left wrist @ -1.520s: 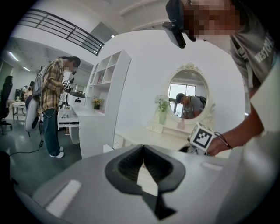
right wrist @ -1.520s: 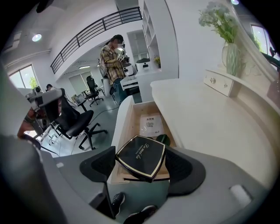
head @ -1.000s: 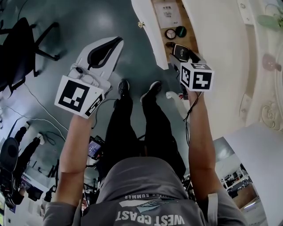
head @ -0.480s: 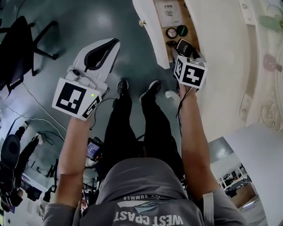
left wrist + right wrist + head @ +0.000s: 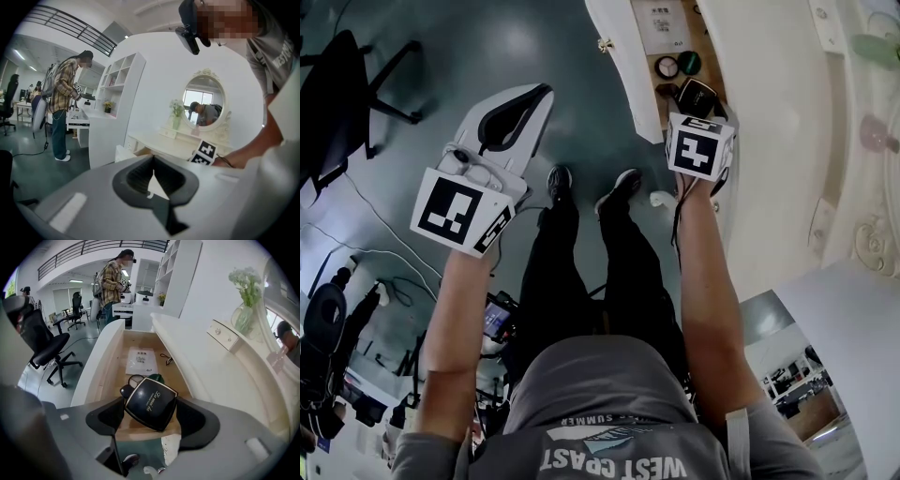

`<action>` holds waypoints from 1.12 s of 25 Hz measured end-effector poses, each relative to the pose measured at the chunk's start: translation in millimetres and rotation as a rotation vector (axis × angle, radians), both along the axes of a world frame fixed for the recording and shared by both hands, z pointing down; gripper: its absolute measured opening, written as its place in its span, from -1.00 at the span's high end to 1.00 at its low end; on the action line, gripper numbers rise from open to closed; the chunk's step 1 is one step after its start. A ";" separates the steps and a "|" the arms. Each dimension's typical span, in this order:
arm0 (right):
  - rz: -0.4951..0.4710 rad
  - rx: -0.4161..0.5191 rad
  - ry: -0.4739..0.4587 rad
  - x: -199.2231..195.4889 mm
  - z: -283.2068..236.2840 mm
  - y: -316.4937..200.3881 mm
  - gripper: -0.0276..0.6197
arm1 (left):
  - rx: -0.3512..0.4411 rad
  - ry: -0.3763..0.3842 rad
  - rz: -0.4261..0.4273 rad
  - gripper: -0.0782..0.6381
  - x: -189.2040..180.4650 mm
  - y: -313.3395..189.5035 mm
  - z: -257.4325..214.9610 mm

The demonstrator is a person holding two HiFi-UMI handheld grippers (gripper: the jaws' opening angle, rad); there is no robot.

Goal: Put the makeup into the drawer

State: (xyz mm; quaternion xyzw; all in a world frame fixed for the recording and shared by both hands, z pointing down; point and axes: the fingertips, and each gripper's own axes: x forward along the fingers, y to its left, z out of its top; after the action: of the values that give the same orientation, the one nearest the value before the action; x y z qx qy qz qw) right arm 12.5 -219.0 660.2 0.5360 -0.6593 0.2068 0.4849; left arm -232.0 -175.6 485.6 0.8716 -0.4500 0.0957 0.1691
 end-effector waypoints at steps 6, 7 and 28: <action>-0.007 -0.079 -0.003 -0.4 22.5 -2.8 -0.18 | 0.000 0.002 -0.002 0.78 -2.4 2.7 1.1; -0.007 -0.089 -0.003 -0.3 26.0 -3.1 -0.18 | 0.000 0.002 -0.003 0.78 -3.2 3.0 1.3; 0.048 -0.059 -0.109 11.9 -23.4 20.9 0.09 | 0.059 -0.015 0.019 0.78 2.1 3.1 -46.7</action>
State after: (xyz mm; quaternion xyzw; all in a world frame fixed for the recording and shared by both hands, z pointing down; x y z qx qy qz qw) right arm 24.4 -198.1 636.8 0.5250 -0.6656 0.2665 0.4586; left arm -229.9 -172.5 438.8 0.8797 -0.4457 0.0902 0.1390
